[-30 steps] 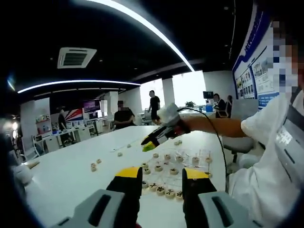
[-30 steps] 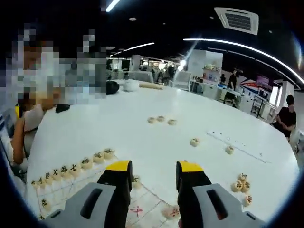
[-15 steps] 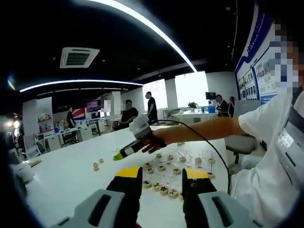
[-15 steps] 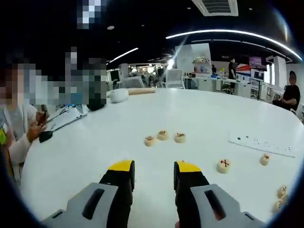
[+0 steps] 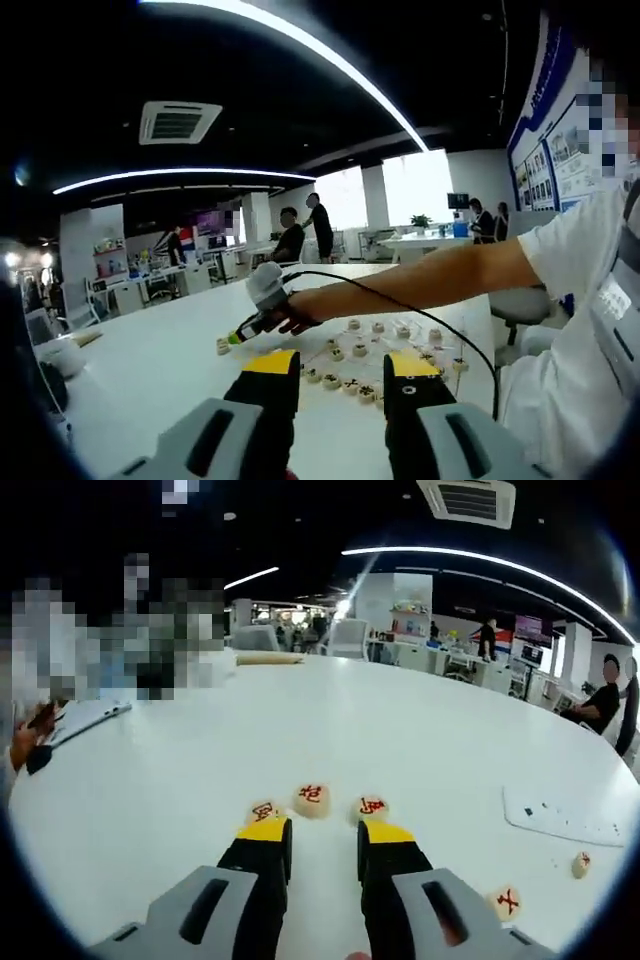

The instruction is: Pick up the chess pieces one by one and place each piece onto its starting position on the chessboard, setting the pieces on their correct points until all the chess pieces are arranged in the starting layout

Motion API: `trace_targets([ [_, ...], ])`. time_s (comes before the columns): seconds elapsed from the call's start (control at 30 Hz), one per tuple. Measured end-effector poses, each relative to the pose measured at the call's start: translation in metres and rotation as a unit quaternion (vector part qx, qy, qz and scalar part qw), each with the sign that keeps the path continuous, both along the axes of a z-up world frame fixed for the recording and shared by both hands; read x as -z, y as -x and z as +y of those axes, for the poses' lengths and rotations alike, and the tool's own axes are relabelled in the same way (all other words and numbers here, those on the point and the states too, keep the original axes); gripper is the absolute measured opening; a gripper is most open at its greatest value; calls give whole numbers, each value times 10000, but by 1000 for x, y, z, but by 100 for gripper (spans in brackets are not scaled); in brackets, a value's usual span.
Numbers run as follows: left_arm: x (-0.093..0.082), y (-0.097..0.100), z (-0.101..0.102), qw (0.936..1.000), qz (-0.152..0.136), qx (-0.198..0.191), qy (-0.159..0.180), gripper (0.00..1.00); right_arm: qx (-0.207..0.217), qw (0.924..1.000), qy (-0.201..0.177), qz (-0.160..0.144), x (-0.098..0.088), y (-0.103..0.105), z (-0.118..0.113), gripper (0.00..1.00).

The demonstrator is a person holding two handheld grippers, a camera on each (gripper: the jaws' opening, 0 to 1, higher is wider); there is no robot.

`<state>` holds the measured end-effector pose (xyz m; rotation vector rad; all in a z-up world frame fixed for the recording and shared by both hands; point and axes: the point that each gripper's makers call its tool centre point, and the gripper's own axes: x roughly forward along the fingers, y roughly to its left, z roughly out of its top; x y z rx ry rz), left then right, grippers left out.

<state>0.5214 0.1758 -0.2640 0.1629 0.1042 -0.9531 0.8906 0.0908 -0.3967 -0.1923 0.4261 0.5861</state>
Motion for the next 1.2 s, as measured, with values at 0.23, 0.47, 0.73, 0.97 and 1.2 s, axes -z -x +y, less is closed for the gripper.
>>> trace_targets([
  [0.23,-8,-10,19,9992,-15,-334,214,34,91,9999,-28,41,7,-20,8,31],
  [0.47,-12,-6,12,9995,-42,-150,281,33,63,10000,5,-48,5,-34,21,28],
  [0.73,-13,-2,9,9995,-88,-84,280,33,-118,9996,-171,-187,-12,-17,20,19],
  [0.97,-13,1,9,9995,-101,-80,277,33,-410,9985,-336,-142,-46,29,-9,19],
  [1.2,-11,2,4,9997,-85,-77,223,33,-884,9953,-316,-250,-58,117,-54,19],
])
